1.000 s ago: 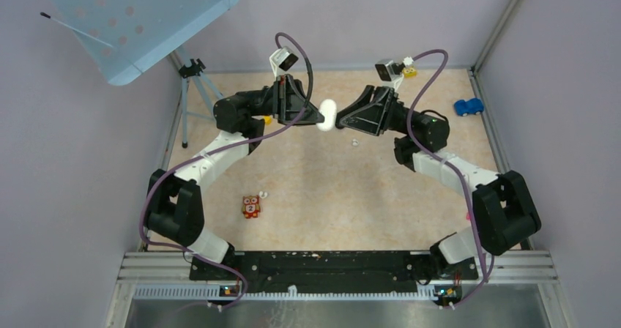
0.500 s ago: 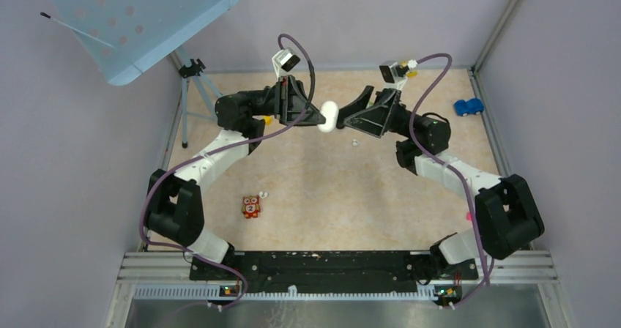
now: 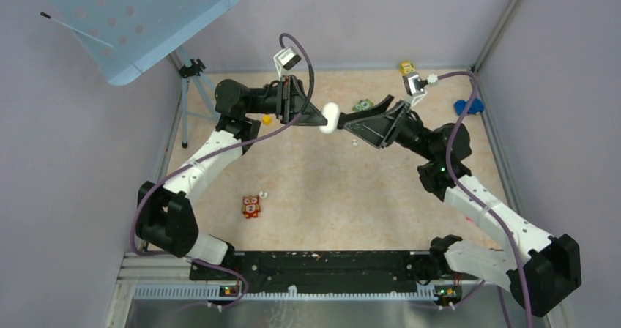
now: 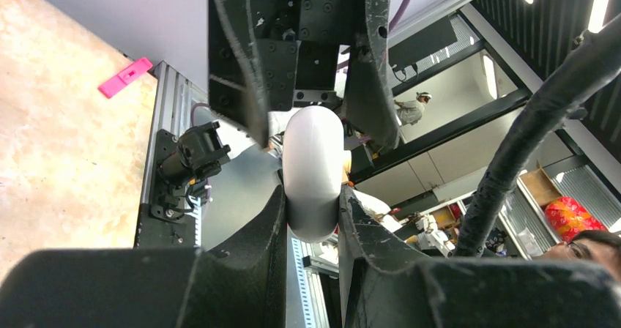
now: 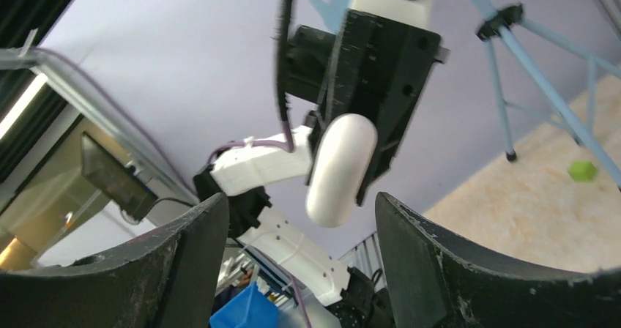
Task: Insert the wireless bluetooth earbuds into the charging case
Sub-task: Pass from the left arm to the right
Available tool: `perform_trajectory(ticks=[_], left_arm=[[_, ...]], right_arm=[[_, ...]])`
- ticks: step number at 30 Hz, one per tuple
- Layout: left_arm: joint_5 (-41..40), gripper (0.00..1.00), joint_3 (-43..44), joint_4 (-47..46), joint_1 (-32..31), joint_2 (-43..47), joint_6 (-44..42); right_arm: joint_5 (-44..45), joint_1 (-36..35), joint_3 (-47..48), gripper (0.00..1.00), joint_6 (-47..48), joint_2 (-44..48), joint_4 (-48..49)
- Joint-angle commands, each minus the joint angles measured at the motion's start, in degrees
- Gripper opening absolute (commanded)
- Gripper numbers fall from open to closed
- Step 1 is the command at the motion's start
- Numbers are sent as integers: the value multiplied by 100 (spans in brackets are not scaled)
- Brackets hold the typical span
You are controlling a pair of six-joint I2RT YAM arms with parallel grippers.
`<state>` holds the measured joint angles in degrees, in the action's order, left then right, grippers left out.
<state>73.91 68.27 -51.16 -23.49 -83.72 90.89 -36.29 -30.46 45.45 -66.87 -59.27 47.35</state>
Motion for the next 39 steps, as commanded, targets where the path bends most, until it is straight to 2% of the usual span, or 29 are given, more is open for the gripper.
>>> perform_trajectory(ticks=[1,3,10,25,33,39], left_arm=[[11,0,147,94,28,161,-256],[11,0,149,55,30,146,-233],[27,0,154,19,28,124,-199],[18,0,110,7,28,150,-194],[34,0,118,1,28,99,-172],[45,0,111,-147,27,67,-41]], right_arm=[[780,-309,469,72,942,89,-1681],[921,-386,626,72,1091,74,-1940],[901,-425,687,68,984,-141,-1711],[602,-507,755,45,746,-424,-1141],[364,-505,711,48,643,-469,-1016],[426,-505,645,32,661,-377,-1087]])
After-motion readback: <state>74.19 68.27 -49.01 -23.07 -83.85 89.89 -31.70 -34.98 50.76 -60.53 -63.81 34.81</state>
